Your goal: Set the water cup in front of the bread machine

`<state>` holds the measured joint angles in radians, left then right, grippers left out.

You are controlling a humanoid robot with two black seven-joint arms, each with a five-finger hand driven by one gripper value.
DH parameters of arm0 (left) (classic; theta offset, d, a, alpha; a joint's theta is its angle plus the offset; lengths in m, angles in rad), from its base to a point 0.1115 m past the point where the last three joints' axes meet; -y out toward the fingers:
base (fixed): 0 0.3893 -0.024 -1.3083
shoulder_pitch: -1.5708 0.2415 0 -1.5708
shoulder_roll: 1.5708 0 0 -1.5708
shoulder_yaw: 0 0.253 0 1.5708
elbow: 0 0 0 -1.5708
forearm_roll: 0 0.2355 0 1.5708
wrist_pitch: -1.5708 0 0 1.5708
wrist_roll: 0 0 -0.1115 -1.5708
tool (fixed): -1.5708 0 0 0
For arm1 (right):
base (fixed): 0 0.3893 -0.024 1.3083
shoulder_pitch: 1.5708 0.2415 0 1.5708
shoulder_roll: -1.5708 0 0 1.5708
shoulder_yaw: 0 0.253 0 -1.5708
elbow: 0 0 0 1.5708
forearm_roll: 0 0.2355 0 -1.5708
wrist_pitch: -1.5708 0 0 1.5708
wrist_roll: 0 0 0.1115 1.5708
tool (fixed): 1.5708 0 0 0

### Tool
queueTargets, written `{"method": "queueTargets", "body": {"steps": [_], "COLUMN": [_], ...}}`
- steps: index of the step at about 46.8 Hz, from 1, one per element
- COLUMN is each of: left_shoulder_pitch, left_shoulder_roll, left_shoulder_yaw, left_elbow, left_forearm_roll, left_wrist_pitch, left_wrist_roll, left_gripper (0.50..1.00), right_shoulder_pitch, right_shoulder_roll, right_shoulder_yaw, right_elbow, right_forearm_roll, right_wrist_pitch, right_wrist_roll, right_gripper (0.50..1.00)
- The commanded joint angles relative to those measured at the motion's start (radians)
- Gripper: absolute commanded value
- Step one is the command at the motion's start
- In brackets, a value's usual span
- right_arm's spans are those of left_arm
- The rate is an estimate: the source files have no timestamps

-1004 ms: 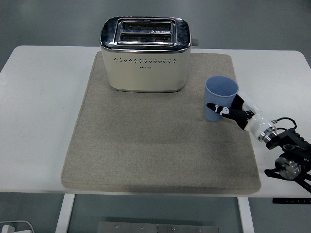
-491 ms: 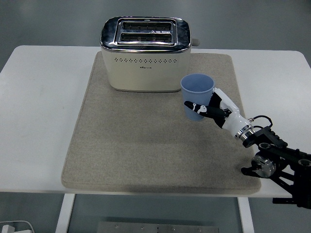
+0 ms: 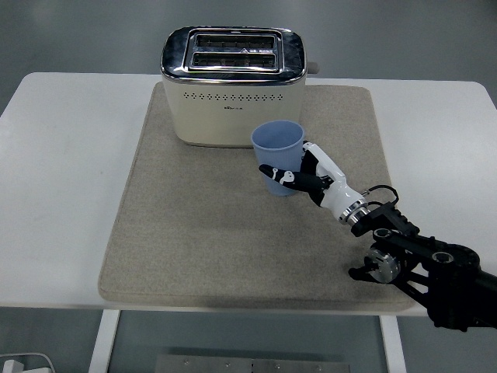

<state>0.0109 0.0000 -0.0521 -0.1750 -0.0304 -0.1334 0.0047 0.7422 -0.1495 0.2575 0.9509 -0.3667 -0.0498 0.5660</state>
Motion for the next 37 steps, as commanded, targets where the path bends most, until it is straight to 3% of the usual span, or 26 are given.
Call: {"method": "queueTargets", "body": {"steps": [1, 23, 37], "left_shoulder_pitch": [0.000, 0.000, 0.000], "left_shoulder_roll": [0.000, 0.000, 0.000], "left_shoulder_yaw": [0.000, 0.000, 0.000], "left_elbow": [0.000, 0.000, 0.000], "left_forearm_roll": [0.000, 0.000, 0.000], "left_wrist_pitch": [0.000, 0.000, 0.000], "left_wrist_roll": [0.000, 0.000, 0.000], "left_gripper": [1.000, 1.000, 1.000], "right_shoulder_pitch": [0.019, 0.066, 0.086], "right_shoulder_roll": [0.025, 0.142, 0.150], "right_shoulder_yaw": [-0.007, -0.043, -0.041], "right_elbow": [-0.024, -0.156, -0.222], "right_forearm_roll": [0.000, 0.002, 0.002], "right_wrist_pitch": [-0.001, -0.021, -0.021], "right_wrist_roll": [0.000, -0.001, -0.001], "right_gripper": [0.500, 0.500, 0.500]}}
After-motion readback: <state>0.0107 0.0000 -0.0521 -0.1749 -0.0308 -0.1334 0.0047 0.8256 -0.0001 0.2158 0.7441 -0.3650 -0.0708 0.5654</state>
